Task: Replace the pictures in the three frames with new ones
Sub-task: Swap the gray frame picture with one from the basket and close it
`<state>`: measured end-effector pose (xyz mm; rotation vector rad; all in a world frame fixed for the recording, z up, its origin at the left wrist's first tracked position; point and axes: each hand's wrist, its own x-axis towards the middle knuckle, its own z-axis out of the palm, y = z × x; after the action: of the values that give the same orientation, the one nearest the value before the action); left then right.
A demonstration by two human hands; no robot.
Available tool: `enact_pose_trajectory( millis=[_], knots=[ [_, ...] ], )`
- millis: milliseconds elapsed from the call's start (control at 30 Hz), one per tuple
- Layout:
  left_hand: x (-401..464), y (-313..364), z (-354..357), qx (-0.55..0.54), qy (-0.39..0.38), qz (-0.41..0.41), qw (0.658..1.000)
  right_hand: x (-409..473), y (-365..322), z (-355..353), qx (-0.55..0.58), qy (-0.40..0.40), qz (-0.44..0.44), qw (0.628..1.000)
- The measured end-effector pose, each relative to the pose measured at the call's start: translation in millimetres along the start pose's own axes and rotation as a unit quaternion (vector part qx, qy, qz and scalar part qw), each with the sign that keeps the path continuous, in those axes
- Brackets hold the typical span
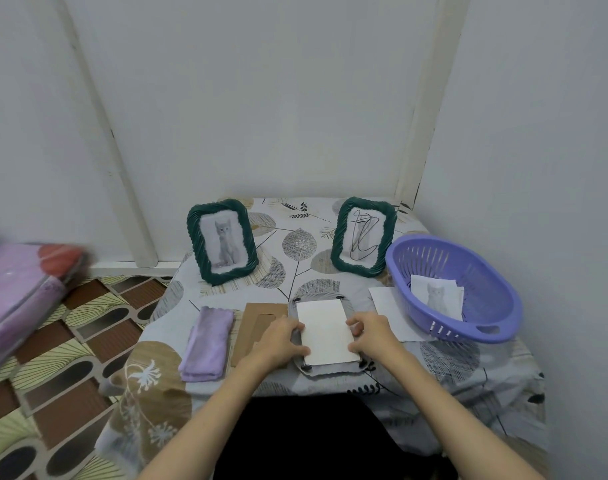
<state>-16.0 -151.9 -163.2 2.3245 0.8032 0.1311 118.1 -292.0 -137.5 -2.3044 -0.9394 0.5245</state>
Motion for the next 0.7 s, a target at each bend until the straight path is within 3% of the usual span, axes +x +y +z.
enact_pose_trajectory(
  millis=[700],
  knots=[
    [2.9,1.5,5.5,-0.019,0.022,-0.016,0.999,2.3,1.4,4.2,0.011,0.017,0.041,0.999]
  ],
)
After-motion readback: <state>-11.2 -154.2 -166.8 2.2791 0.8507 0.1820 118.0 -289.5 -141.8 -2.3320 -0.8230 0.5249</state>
